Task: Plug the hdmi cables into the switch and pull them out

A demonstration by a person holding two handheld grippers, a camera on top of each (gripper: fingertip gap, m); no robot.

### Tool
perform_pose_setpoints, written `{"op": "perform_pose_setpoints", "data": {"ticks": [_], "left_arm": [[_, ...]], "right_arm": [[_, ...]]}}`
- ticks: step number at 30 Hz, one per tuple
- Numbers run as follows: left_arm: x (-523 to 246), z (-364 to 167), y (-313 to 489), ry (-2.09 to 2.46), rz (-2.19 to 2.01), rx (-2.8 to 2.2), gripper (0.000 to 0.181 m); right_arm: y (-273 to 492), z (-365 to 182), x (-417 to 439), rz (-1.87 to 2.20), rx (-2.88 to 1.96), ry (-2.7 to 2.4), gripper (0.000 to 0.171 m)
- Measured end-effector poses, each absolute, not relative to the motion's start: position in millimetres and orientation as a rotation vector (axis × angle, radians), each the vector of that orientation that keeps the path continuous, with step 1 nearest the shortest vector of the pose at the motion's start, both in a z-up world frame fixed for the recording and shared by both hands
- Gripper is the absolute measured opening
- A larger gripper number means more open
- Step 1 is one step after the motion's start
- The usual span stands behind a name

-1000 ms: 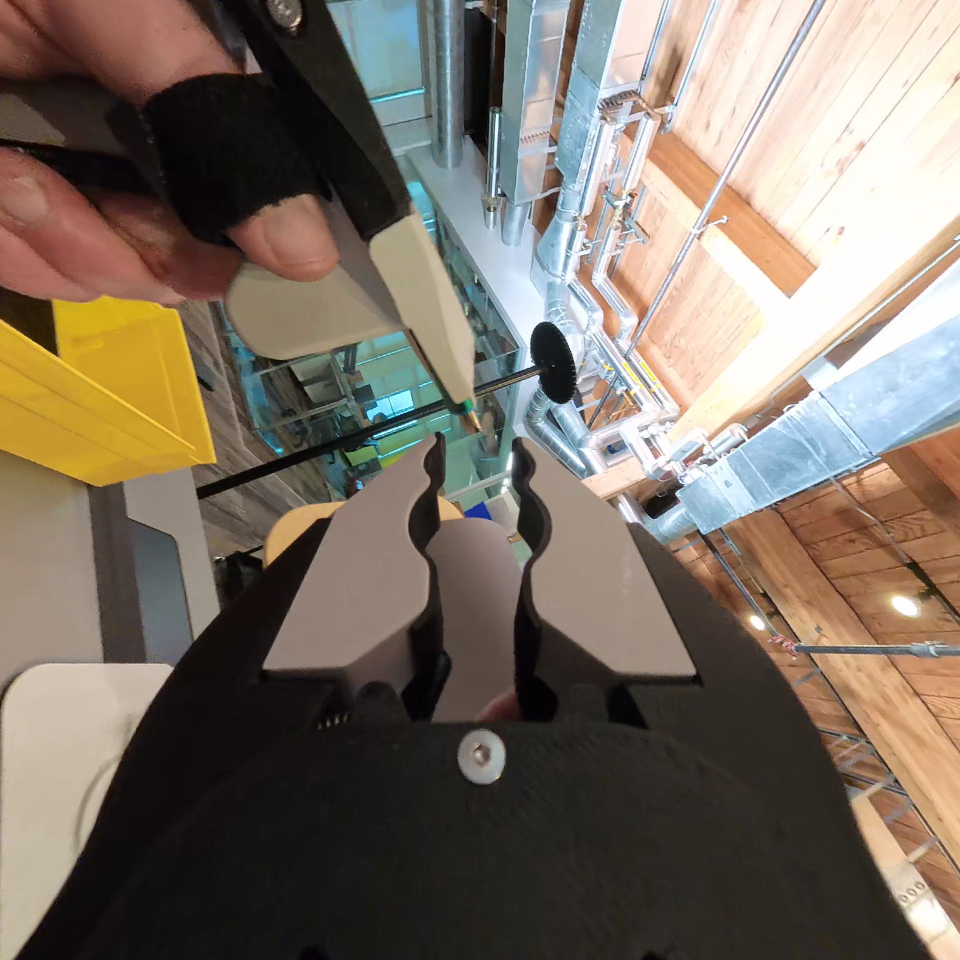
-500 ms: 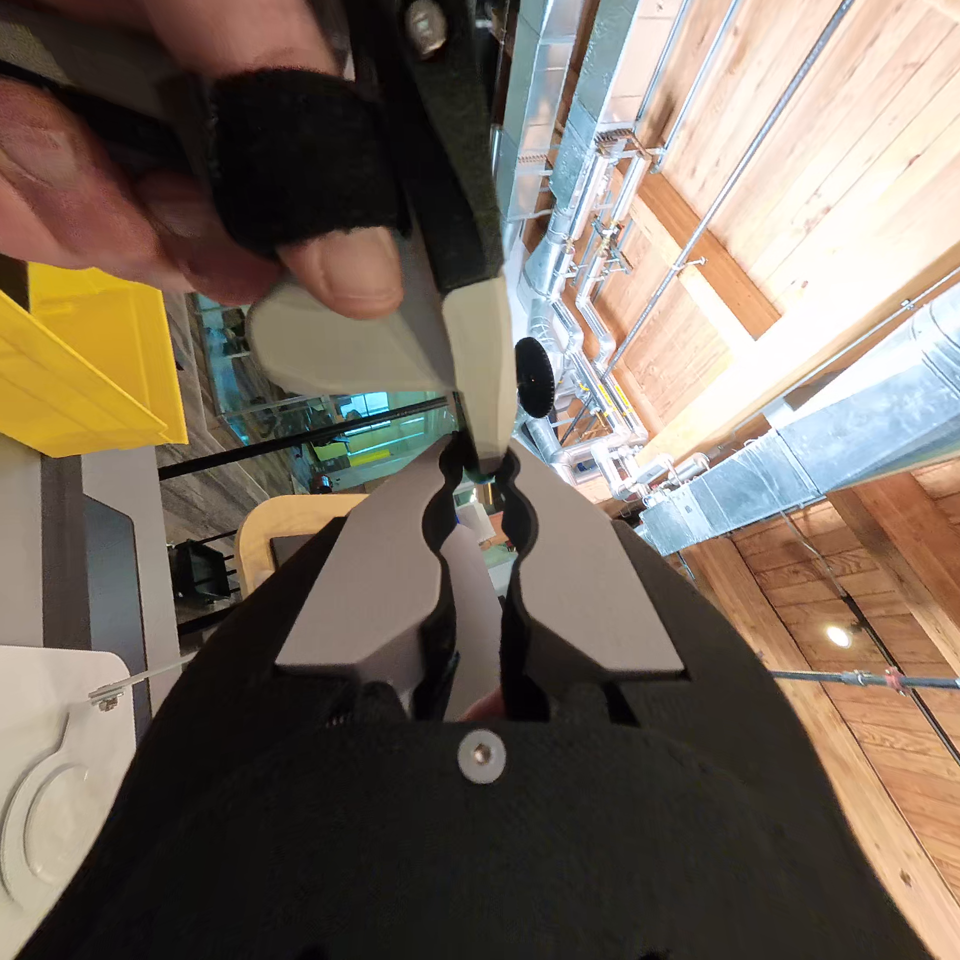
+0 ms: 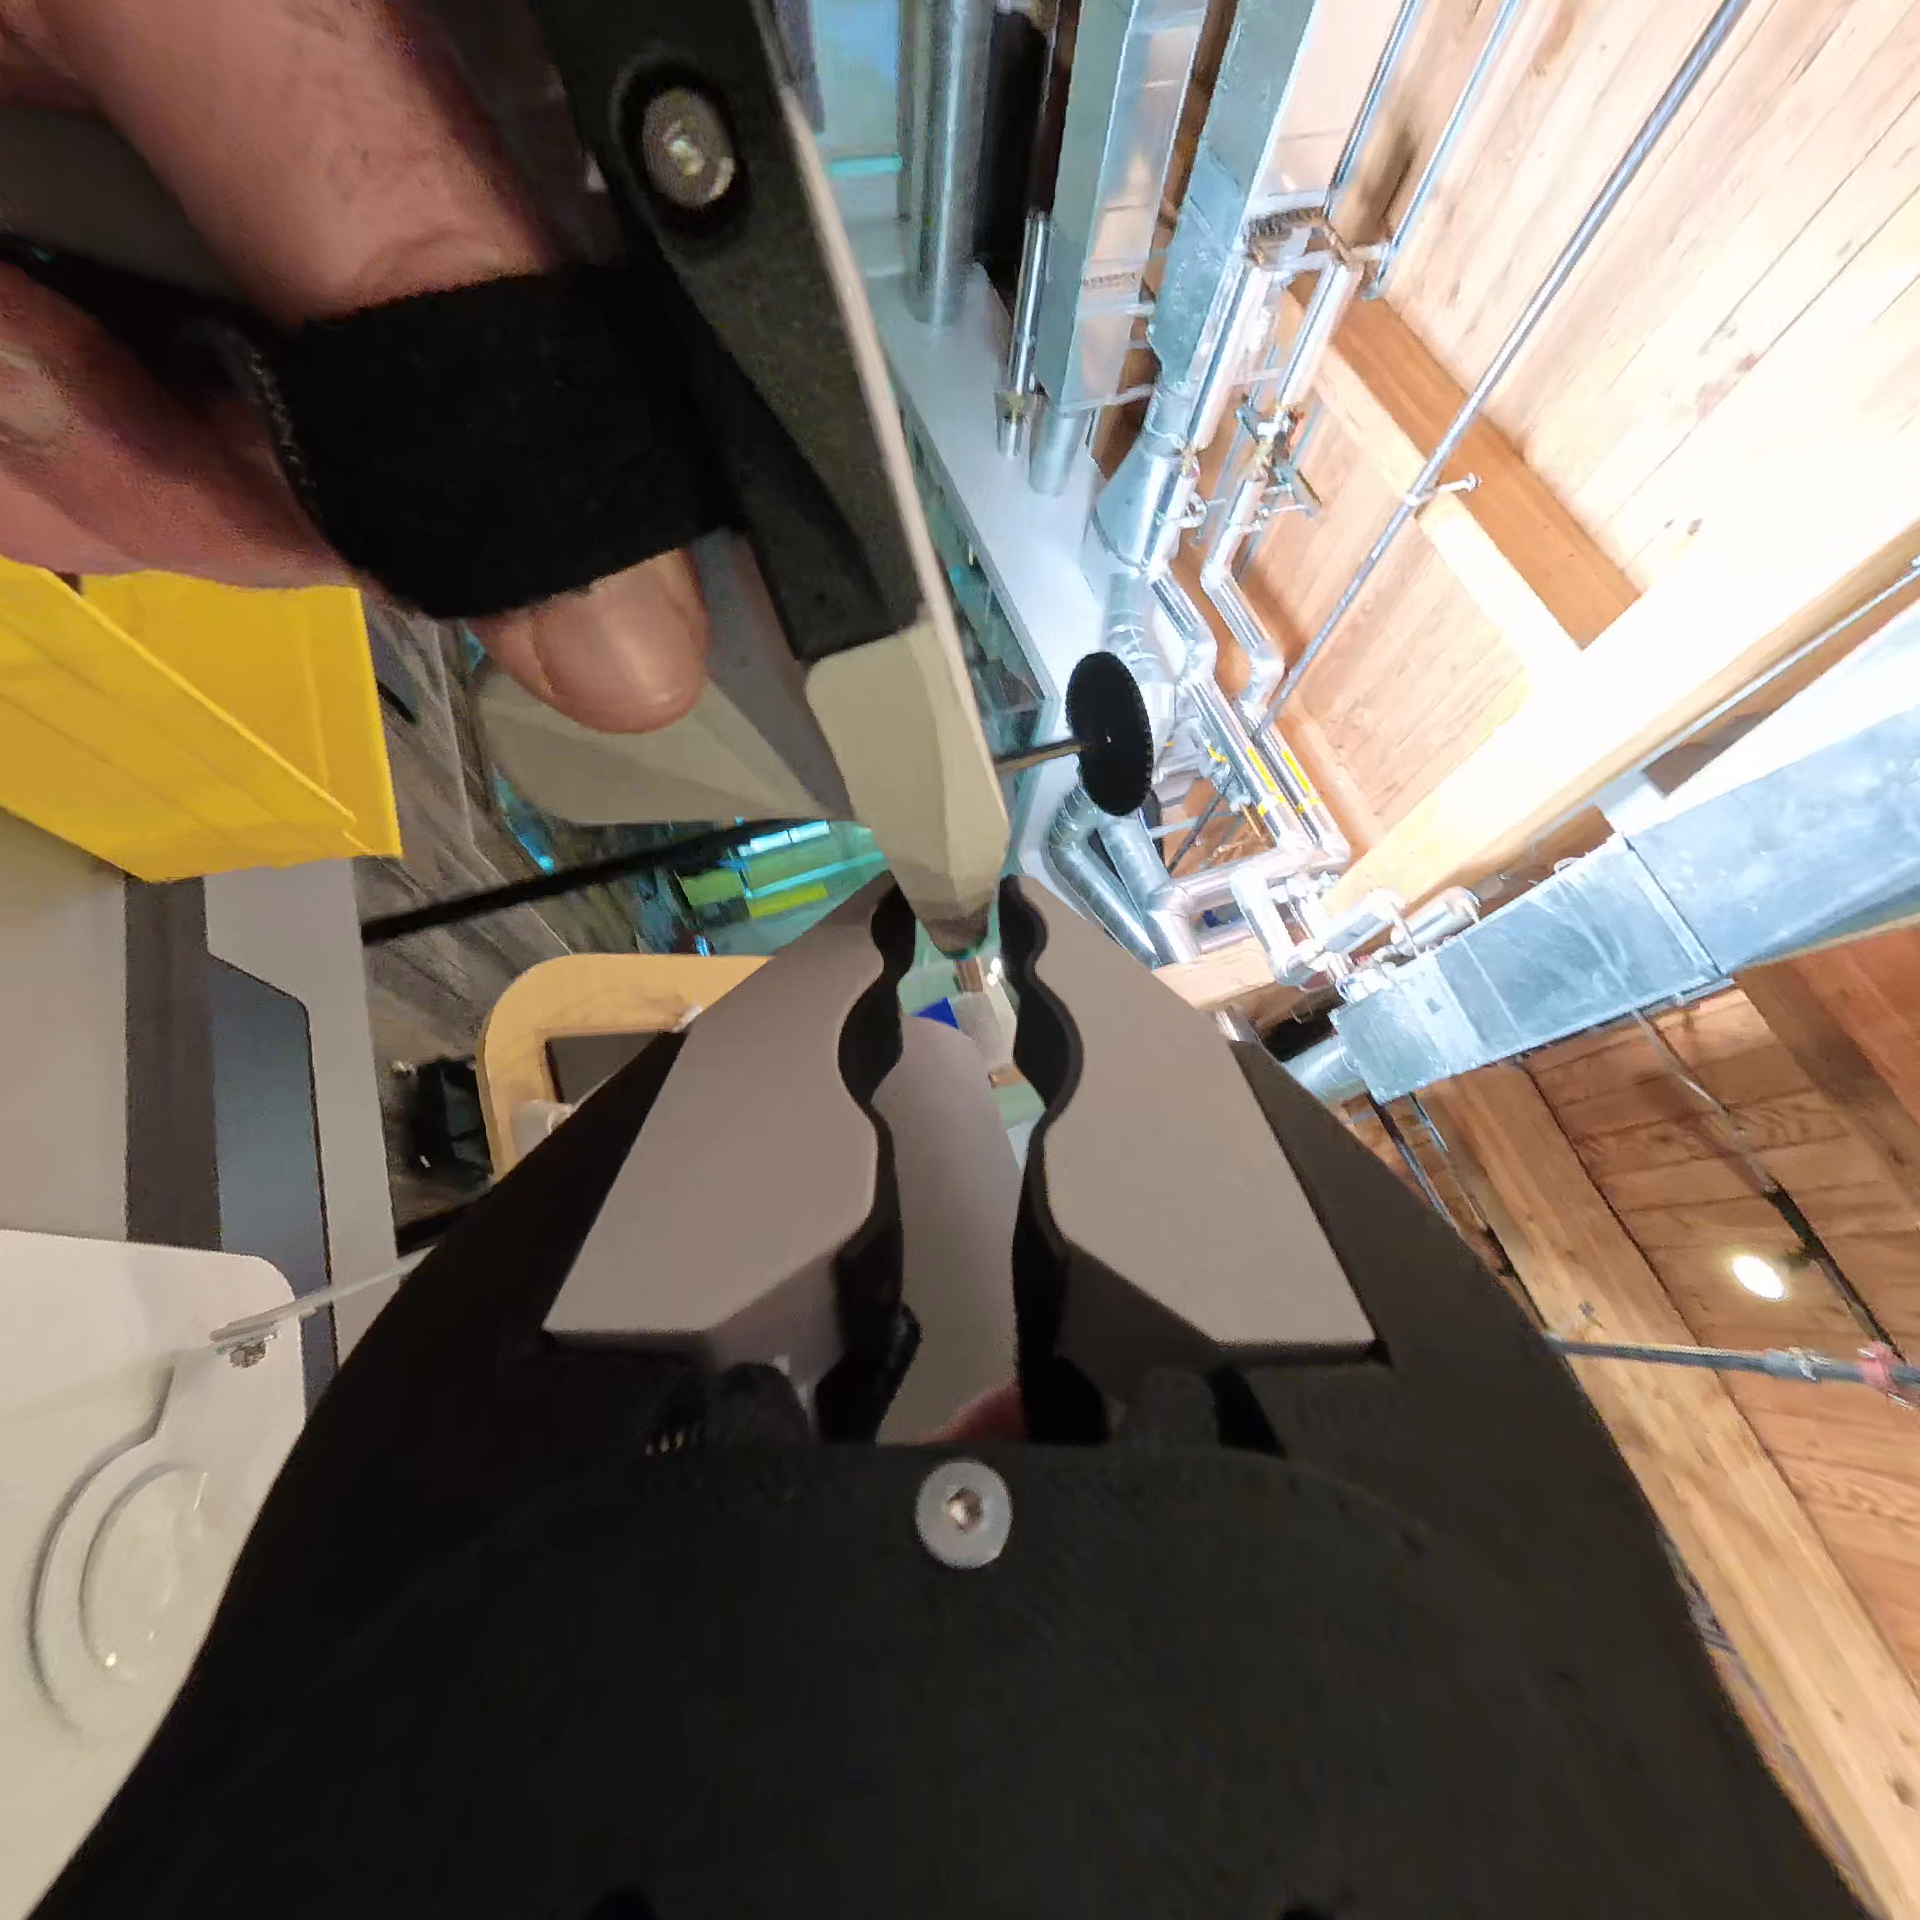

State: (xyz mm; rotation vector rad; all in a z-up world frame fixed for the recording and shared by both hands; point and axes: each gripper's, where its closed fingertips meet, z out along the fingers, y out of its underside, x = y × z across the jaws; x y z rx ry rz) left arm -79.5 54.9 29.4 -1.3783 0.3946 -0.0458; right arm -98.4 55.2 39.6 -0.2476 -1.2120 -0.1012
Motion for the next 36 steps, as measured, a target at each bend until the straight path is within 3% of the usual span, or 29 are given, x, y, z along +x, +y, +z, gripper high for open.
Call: {"op": "perform_pose_setpoints", "data": {"ticks": [5,6,7,8,11,12,13,14,15,24,27,34,36], "left_arm": [[-105,42,55,0.434,0.076,-1.394,0.022],[-109,48,55,0.405,0.018,-1.387,0.022],[-108,56,54,0.380,-0.106,-1.370,0.022],[-108,64,53,0.352,-0.229,-1.341,0.022],[-111,78,54,0.313,-0.427,-1.258,0.022],[-113,80,55,0.302,-0.452,-1.244,0.022],[-112,81,54,0.321,-0.470,-1.235,0.022],[-110,81,53,0.349,-0.464,-1.232,0.022],[-111,80,54,0.358,-0.433,-1.248,0.022],[-141,76,39,0.433,-0.169,-1.297,0.022],[-162,67,41,0.403,-0.084,-1.337,0.022],[-193,66,32,0.354,-0.016,-1.351,0.022],[-198,65,33,0.329,-0.021,-1.358,0.022]], "right_arm": [[64,67,-77,0.101,-0.344,-1.135,0.052],[67,71,-73,0.197,-0.393,-1.134,0.037],[68,73,-69,0.302,-0.442,-1.149,0.008],[71,78,-64,0.419,-0.489,-1.131,0.000],[80,84,-58,0.709,-0.616,-1.125,0.000],[84,85,-56,0.761,-0.632,-1.115,0.010],[87,83,-58,0.776,-0.653,-1.123,0.037],[91,78,-61,0.760,-0.679,-1.149,0.046],[90,72,-65,0.740,-0.680,-1.186,0.040],[51,-50,-115,0.805,-0.825,-1.789,0.045],[33,-108,-125,0.812,-0.901,-2.021,0.060],[-26,-184,-129,0.977,-1.049,-2.318,0.058],[-26,-199,-134,0.822,-1.063,-2.336,0.050]]}}
